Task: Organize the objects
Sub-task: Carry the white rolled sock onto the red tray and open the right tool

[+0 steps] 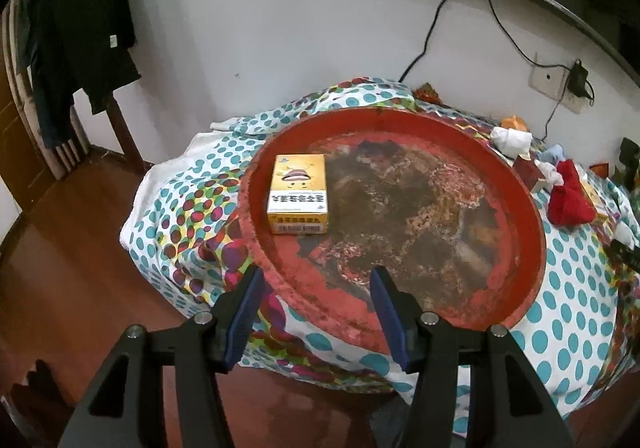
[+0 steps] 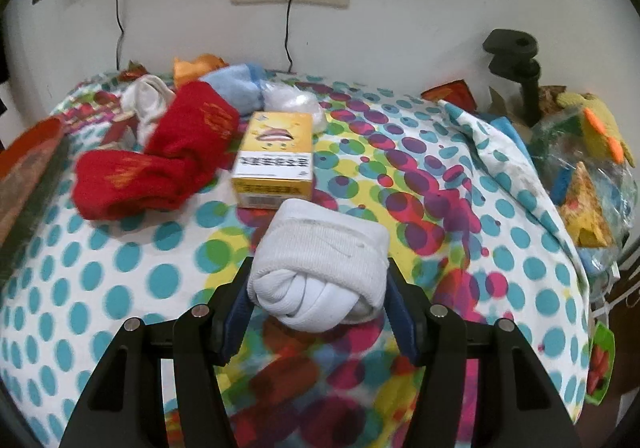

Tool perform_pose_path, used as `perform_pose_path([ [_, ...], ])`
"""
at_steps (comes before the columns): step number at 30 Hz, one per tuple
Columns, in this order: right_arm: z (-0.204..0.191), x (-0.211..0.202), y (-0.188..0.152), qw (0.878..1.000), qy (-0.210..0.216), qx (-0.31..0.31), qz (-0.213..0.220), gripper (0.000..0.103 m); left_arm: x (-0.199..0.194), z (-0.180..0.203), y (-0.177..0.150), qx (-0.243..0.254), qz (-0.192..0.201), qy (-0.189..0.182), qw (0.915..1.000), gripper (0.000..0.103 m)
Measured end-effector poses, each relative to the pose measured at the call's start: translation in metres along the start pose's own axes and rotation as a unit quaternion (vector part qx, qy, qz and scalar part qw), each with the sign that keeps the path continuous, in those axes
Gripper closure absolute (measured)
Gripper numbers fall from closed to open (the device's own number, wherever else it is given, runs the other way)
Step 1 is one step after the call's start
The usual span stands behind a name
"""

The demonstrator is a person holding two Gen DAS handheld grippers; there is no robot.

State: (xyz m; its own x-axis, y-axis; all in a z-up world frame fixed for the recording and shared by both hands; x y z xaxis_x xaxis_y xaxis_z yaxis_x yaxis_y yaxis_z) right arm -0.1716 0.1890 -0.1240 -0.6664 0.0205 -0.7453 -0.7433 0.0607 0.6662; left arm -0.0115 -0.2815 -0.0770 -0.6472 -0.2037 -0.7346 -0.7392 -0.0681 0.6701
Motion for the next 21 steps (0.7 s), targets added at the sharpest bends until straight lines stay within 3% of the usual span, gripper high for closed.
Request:
perform_pose_path([
  [7, -0.048, -0.031, -0.005, 0.999, 0.041, -0.021, 0.011, 0.046, 0.003, -0.011, -0.004, -0.02, -0.004, 0.005, 0.9998, 0.046],
  [21, -0.198, -0.056, -0.011, 0.983, 0.135, -0.124, 0.007, 0.046, 0.003, -0.043, -0.006, -0.064, -0.002, 0.029, 0.9975, 0.046],
])
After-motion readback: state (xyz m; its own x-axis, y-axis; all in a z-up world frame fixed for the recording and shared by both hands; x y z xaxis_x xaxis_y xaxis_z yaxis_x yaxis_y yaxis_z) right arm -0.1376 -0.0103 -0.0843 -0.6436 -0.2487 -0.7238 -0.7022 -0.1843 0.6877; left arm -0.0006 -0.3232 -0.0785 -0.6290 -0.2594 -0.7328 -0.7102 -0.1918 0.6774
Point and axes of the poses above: each gripper's, at about its wrist camera, not at the fingertips, and x roughly the way its jaws point, z to its right, y to its top, the point moved 3 cm from there along x, roughly the way its jaws point, and after that the axes turned 9 degrees about x, right-handed, at the moved point
